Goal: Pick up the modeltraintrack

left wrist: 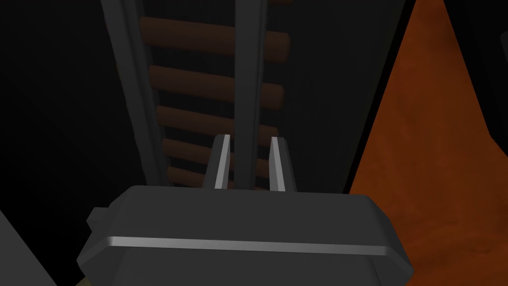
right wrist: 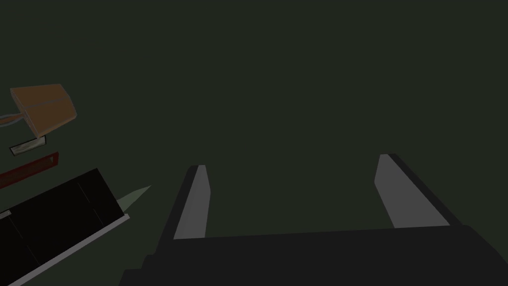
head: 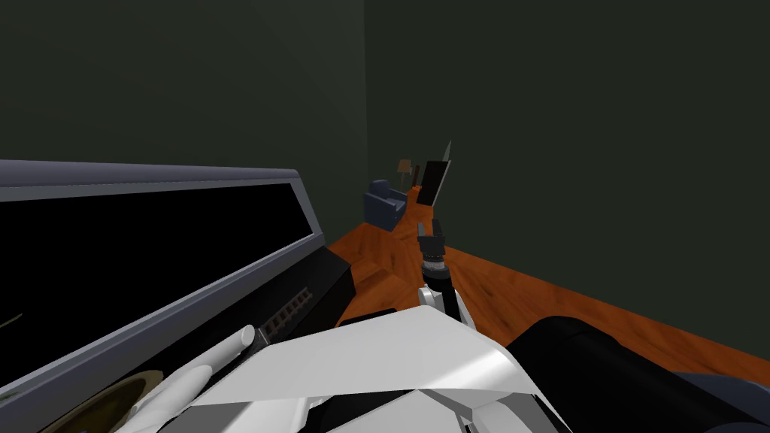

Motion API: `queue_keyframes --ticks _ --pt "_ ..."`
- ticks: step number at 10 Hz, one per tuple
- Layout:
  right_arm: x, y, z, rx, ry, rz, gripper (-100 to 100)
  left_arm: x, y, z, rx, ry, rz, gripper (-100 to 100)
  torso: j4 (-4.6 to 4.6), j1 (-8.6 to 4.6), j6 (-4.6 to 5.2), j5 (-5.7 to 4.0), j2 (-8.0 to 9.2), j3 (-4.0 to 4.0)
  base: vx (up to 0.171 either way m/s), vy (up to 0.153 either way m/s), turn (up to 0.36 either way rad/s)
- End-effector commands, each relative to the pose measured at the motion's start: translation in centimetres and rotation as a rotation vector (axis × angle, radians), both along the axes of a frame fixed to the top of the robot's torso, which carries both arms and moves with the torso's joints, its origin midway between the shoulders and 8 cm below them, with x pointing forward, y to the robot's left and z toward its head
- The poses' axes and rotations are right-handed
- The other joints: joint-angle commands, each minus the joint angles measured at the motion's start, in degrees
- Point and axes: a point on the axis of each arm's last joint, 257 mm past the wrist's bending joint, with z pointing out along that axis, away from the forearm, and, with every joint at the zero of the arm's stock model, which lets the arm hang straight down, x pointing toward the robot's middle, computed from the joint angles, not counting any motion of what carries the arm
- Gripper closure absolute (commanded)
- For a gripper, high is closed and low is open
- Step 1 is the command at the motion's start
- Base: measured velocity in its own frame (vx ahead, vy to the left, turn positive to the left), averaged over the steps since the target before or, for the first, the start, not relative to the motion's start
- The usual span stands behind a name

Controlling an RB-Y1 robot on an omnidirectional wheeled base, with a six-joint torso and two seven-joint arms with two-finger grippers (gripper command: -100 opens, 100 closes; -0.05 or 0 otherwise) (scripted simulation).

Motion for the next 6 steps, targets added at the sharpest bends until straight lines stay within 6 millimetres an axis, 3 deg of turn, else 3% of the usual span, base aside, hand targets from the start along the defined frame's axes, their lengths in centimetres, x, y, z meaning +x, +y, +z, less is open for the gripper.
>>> queue_keyframes --ticks 1,3,5,6 --pt "0.0 0.0 0.0 0.0 0.0 0.0 0 0.7 0.5 0.4 -0.004 -0.008 0.003 100 0.0 0.0 0.0 0.0 0.0 0.0 -0.05 -0.07 -0.012" --pt "0.0 0.0 0.0 0.0 0.0 0.0 0 0.7 1.7 1.2 -0.005 0.001 0.012 100 0.0 -0.02 -0.02 0.0 0.04 0.02 -0.04 -0.044 -0.013" --pt "0.0 0.0 0.0 0.0 0.0 0.0 0 0.6 1.4 1.1 -0.005 0.0 0.011 100 0.02 -0.05 -0.03 -0.02 0.09 0.05 -0.027 -0.03 -0.004" --pt "0.0 0.0 0.0 0.0 0.0 0.0 0 0.5 1.4 1.1 -0.006 0.002 0.011 0 0.01 0.03 -0.02 -0.02 0.02 0.02 0.0 0.0 0.0"
